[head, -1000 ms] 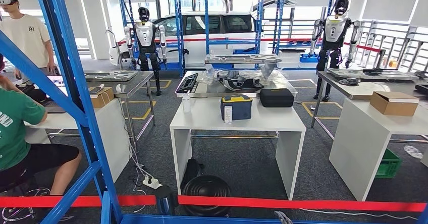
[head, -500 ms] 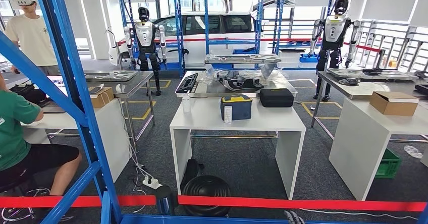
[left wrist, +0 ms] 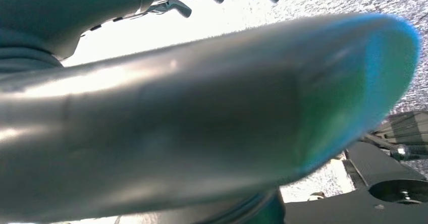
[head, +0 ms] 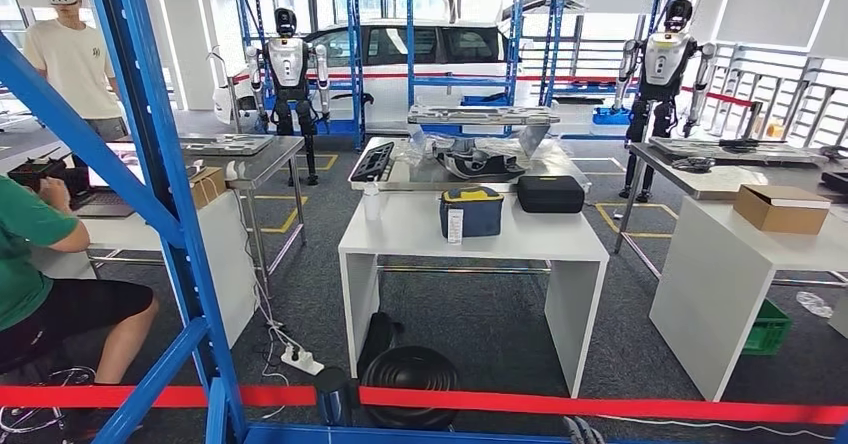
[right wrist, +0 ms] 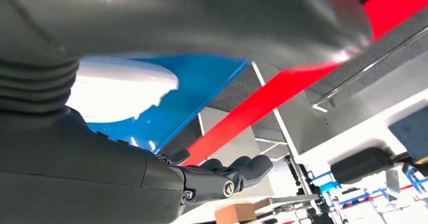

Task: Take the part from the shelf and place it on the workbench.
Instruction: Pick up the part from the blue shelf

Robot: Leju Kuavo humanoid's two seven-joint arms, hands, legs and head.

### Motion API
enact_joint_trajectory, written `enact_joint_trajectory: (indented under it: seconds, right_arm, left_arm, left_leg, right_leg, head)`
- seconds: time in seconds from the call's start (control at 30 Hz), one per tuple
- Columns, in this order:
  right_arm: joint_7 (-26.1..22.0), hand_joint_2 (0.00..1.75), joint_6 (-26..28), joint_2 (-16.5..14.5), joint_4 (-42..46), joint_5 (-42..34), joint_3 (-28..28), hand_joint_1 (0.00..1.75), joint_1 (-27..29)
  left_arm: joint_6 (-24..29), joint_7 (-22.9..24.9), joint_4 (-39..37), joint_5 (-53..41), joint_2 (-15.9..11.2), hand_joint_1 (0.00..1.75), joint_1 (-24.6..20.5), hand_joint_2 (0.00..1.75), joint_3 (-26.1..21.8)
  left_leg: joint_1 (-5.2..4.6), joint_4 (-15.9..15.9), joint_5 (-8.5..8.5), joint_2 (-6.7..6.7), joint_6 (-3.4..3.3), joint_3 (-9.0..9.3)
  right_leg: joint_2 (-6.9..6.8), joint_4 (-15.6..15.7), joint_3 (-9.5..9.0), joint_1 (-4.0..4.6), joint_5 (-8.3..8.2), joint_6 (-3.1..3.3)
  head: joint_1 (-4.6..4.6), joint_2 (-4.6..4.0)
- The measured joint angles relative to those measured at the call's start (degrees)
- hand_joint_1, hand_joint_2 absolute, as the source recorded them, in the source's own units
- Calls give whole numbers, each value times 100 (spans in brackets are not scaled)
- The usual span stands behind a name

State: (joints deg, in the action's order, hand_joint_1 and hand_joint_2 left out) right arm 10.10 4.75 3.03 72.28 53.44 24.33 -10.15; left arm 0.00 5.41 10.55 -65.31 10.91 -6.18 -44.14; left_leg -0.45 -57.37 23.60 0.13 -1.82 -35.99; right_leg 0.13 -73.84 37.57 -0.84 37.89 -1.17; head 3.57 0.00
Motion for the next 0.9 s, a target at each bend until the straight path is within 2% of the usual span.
enact_joint_trajectory:
  seconds: [0.03,0.07,0.13,0.17,0.27,0.3,0.33,0.37,0.43,0.47,0.5,0.53,0.63,0.67,0.7,0.73,0.8,0.9]
  right_arm:
    - [0,0,0,1,0,0,0,0,7]
    - [-1,0,-1,1,1,0,0,0,9]
    - [-1,0,-1,-1,3,0,1,0,9]
    - [-1,0,-1,-1,8,0,1,0,10]
    - [-6,0,-10,0,21,7,1,0,9]
    - [-11,0,-21,-1,22,20,0,0,7]
    - [-17,0,-34,-3,22,37,0,0,5]
    - [-23,0,-48,-4,22,56,0,0,3]
    - [-33,0,-73,-6,16,93,-3,0,2]
    - [-38,0,-84,-6,10,103,-4,0,2]
    - [-44,0,-97,-5,1,110,-7,0,2]
    - [-48,0,-104,-5,-7,113,-8,0,2]
    - [28,0,-80,-4,-20,225,-20,0,-9]
    - [84,0,-49,-3,-25,314,-33,0,-11]
    - [139,44,-17,-3,-30,416,-50,0,-4]
    - [176,87,9,-2,-34,509,-72,0,11]
    - [201,175,26,-2,-37,612,-101,0,41]
    - [209,175,30,-2,-37,657,-125,0,64]
  left_arm:
    - [0,1,-1,0,1,0,3,0,-1]
    - [0,1,-1,1,2,0,3,0,-1]
    - [0,2,2,1,3,0,1,0,-2]
    - [0,2,3,1,2,0,1,0,-3]
    - [0,4,5,1,0,0,4,0,-3]
    - [-2,5,5,2,-1,0,6,0,-4]
    - [-3,6,4,3,-2,0,8,0,-4]
    - [-5,6,4,8,-2,0,9,0,-5]
    - [-7,6,3,30,-1,0,12,0,-5]
    - [-7,7,2,42,-1,0,13,0,-5]
    - [-7,7,0,53,-1,0,15,0,-6]
    - [-7,7,-1,61,-1,0,17,0,-7]
    - [-12,-16,2,72,-1,0,3,0,-8]
    - [-17,-33,3,71,1,0,-3,0,-8]
    - [-26,-49,4,71,4,0,-6,0,-8]
    - [-34,-58,5,71,6,0,-5,0,-8]
    - [-42,-60,5,72,9,0,3,0,-8]
    - [-42,-57,7,72,7,0,8,0,-9]
  left_leg:
    - [10,-26,3,-2,14,-15]
    - [20,-64,10,-4,37,-33]
    - [21,-155,31,-13,111,-66]
    - [15,-189,34,-17,154,-77]
    - [16,-213,0,-23,270,-93]
    - [25,-256,53,-23,304,-123]
    - [36,-383,183,-24,338,-179]
    - [47,-627,396,-23,366,-269]
    - [59,-1351,888,-24,406,-491]
    - [62,-1651,1044,-24,413,-555]
    - [62,-1774,1096,-24,412,-532]
    - [62,-1668,1047,-24,401,-395]
    - [48,-533,747,-24,334,360]
    - [35,-265,709,-24,308,507]
    - [26,-132,706,-23,294,562]
    - [18,-110,686,-22,286,561]
    - [26,-91,661,-21,285,557]
    - [21,-92,656,-23,275,559]
  right_leg:
    - [-2,205,-94,-13,-154,-11]
    - [-6,588,-286,-31,-357,-24]
    - [-15,1218,-585,-40,-619,-10]
    - [-14,1352,-637,-37,-670,21]
    - [-7,1349,-583,-14,-745,162]
    - [-11,1354,-566,-14,-781,210]
    - [-17,1362,-541,-18,-823,257]
    - [-23,1369,-505,-22,-864,293]
    - [-25,1362,-406,-12,-934,316]
    - [-27,1355,-352,-6,-968,313]
    - [-28,1347,-300,-2,-1000,306]
    - [-28,1340,-253,-1,-1031,296]
    - [-24,1336,-165,5,-1101,238]
    - [-24,1345,-155,9,-1121,206]
    - [-26,1351,-149,20,-1120,187]
    - [-25,1360,-147,29,-1113,197]
    - [-23,1370,-147,32,-1081,246]
    - [-23,1379,-149,29,-1116,279]
  head:
    - [0,0]
    - [0,0]
    - [-1,0]
    - [-15,0]
    - [-67,0]
    - [-73,0]
    - [-82,0]
    - [-91,0]
    - [-104,0]
    - [-106,0]
    - [-107,0]
    - [-108,0]
    - [-113,0]
    - [-114,0]
    - [-115,0]
    - [-115,0]
    - [-115,0]
    - [-114,0]
